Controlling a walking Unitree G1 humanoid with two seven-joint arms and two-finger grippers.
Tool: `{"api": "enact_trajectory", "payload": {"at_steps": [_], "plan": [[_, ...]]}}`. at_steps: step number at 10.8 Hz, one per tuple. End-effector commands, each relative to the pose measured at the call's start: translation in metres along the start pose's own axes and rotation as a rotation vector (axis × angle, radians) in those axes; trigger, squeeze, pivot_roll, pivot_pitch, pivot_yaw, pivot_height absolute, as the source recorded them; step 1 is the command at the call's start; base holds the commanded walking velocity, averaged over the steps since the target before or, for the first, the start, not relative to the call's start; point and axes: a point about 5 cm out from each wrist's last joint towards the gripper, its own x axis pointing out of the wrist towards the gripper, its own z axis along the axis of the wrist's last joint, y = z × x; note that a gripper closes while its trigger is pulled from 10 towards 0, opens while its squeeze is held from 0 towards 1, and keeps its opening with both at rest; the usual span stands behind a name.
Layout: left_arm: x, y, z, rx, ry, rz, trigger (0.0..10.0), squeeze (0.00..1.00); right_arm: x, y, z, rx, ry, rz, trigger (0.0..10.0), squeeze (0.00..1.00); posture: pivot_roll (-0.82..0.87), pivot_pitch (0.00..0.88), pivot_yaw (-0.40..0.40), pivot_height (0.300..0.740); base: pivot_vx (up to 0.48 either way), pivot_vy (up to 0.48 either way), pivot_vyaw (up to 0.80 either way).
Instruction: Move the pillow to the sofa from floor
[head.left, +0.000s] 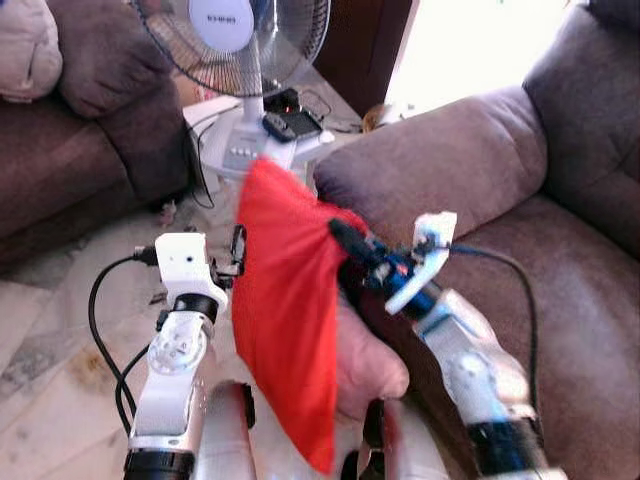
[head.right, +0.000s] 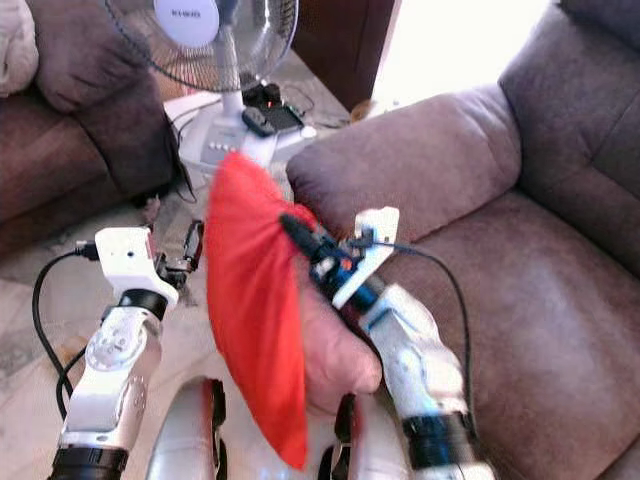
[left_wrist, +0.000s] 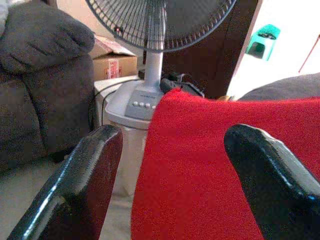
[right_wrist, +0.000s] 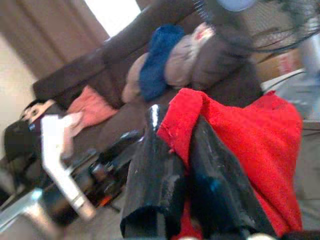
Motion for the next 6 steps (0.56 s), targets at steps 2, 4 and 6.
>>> {"api": "enact_trajectory", "payload": {"at_steps": [2,4,6], "plan": [[-0.001,0.003,0.006,-0.01,-0.01,0.009,10.0,0.0,-0.003,0.016,0.016,-0.031,-0.043,0.142,10.0,0.0,0.15,0.061,-0.09,0.615,0.0,0.0,0.0],[0.002,0.006,0.01,-0.012,-0.019,0.007,10.0,0.0,-0.006,0.019,0.015,-0.039,-0.019,0.157,10.0,0.0,0.15,0.056,-0.089,0.615,0.0,0.0,0.0],[-0.001,0.005,0.004,-0.014,0.0,0.01,10.0,0.0,-0.012,-0.031,0.008,-0.132,0.007,-0.276,10.0,0.0,0.15,0.065,-0.088,0.615,0.0,0.0,0.0]]}}
